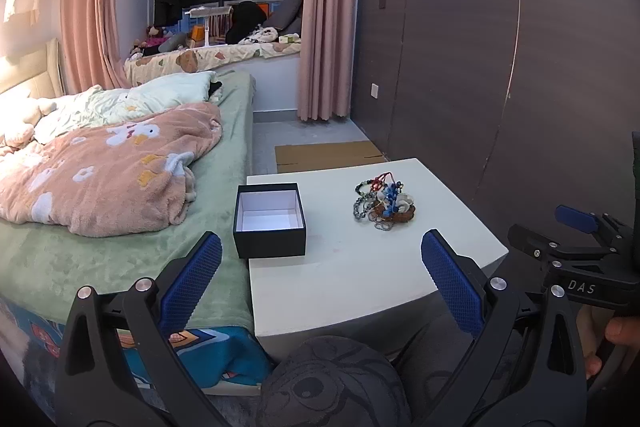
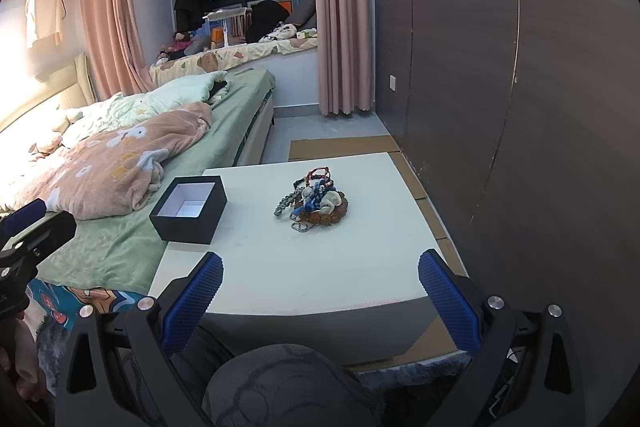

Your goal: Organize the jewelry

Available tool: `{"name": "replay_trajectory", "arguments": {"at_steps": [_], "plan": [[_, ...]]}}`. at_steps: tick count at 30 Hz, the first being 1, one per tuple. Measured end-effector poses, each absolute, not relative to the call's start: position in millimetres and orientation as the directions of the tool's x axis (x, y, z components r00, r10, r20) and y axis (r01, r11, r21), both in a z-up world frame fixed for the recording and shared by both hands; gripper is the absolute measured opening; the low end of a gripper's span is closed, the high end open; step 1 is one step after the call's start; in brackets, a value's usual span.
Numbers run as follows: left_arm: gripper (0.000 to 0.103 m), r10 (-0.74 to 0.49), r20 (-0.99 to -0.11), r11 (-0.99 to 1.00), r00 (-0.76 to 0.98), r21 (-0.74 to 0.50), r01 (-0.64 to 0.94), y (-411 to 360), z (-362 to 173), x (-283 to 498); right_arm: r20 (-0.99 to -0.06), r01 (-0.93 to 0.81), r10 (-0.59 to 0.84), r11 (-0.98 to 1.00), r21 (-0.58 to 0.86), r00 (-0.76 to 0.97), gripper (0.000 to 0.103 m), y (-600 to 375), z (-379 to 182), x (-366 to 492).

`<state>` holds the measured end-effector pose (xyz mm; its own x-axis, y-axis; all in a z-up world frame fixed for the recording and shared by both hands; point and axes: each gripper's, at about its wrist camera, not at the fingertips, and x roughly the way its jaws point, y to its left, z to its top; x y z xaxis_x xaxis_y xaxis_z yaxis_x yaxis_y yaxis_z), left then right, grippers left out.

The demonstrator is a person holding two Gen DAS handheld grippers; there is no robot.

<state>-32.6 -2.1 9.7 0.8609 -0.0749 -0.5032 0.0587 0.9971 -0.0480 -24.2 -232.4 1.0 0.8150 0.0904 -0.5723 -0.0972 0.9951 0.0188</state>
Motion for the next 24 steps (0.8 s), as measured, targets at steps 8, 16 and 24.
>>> {"name": "replay_trajectory", "arguments": {"at_steps": [8, 16, 24], "plan": [[0.099, -0.090, -0.510, 0.996, 0.856, -0.051, 0.074, -6.2, 10.1, -13.0, -0.561, -0.115, 0.142, 0.990, 0.084, 0.816, 0.096, -247.2, -3.0, -8.0], [0.099, -0.170, -0.538, 0.985, 0.826, -0.077, 0.153, -26.7, -4.5, 36.7, -0.602, -0.101, 0.169, 0.984, 0.146, 0.780, 0.096, -272.6, -18.9, 35.2], [0.080, -0.235, -0.592, 0.972, 0.771, -0.127, 0.199, -46.3, -28.5, 98.9, -0.642, -0.115, 0.279, 0.951, 0.286, 0.714, 0.078, -287.3, -46.7, 84.2]]}}
